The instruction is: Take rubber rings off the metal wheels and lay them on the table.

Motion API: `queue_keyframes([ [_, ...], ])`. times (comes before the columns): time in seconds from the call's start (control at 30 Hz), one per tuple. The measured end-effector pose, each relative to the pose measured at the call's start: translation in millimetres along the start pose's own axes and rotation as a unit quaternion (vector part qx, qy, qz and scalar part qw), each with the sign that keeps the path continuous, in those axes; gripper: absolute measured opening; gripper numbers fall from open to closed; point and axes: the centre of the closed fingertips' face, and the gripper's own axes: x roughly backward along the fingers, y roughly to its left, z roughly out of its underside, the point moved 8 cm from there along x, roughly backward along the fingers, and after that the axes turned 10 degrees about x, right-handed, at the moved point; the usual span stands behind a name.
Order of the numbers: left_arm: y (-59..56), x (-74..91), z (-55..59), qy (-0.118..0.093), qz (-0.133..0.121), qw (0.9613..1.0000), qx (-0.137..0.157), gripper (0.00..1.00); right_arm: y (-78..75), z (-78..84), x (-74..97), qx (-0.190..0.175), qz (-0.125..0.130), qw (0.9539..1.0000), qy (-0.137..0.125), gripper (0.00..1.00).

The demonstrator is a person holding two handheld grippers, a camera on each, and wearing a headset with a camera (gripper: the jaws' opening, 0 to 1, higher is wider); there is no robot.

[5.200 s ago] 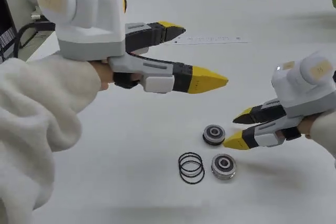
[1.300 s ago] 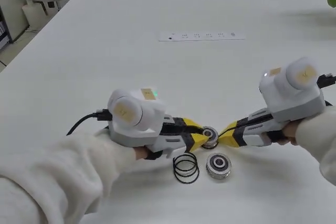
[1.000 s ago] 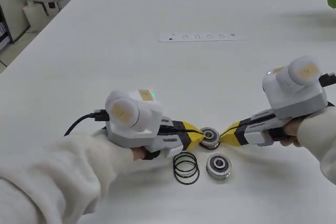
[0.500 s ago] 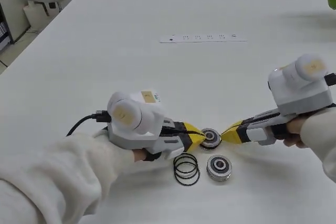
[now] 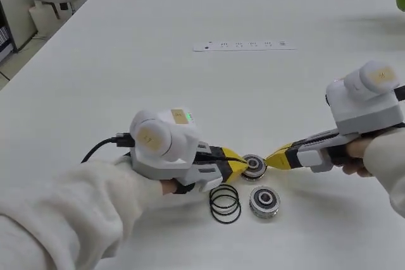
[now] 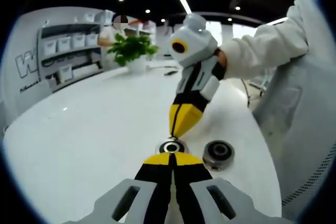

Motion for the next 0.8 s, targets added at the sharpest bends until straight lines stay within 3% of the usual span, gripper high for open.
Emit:
queue_keyframes([
  [0.8, -1.0, 0.9, 0.4, -0.001, -0.002, 1.0000, 0.005, 0.02, 4.8, -6.7, -1.3, 0.023, -0.001, 0.9997, 0.005, 0.00],
])
